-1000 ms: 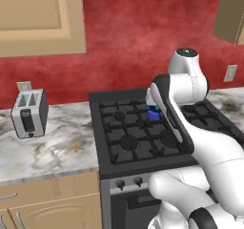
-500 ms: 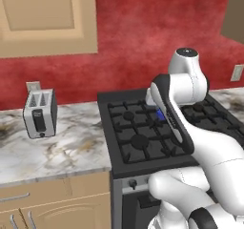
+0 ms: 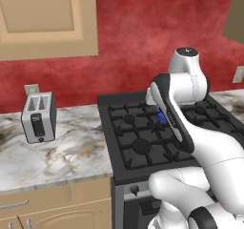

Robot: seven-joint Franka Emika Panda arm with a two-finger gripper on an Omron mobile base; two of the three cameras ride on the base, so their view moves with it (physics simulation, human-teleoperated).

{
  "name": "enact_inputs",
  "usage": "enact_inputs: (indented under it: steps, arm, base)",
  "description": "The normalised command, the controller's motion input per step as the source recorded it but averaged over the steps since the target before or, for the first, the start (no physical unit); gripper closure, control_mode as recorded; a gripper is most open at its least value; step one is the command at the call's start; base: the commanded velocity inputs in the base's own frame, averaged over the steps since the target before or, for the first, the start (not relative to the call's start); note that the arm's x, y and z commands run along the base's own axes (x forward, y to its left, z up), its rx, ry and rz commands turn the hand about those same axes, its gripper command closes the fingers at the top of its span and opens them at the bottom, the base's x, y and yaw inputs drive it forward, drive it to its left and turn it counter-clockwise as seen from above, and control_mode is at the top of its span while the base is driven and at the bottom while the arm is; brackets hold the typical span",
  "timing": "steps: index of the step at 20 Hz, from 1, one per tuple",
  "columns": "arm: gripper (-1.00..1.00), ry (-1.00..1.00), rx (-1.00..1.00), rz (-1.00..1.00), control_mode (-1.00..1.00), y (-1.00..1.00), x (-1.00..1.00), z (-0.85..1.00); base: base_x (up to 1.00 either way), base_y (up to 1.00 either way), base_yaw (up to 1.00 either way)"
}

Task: Lower the heat of the kettle.

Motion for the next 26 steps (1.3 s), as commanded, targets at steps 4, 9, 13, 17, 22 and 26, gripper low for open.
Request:
enact_inputs:
  steps: [4, 9, 13, 17, 22, 26]
  arm:
    - [-1.00, 0.00, 0.00, 0.00, 1.00, 0.00, 0.00, 0.00]
    - [-1.00, 0.00, 0.00, 0.00, 1.00, 0.00, 0.00, 0.00]
    - [-1.00, 0.00, 0.00, 0.00, 1.00, 0.00, 0.00, 0.00]
    - [-1.00, -0.02, 0.01, -0.01, -1.00, -0.13, -0.14, -0.01]
    - [-1.00, -0.07, 0.11, -0.15, -1.00, -0.90, -0.76, -0.23]
    - [-1.00, -0.03, 0.14, -0.23, -1.00, -1.00, -0.75, -0.36]
  base:
    - [0.19, 0.00, 0.00]
    - [0.00, 0.00, 0.00]
    - [0.00, 0.00, 0.00]
    - [-0.09, -0.06, 0.00]
    - [0.00, 0.00, 0.00]
    - [0.00, 0.00, 0.00]
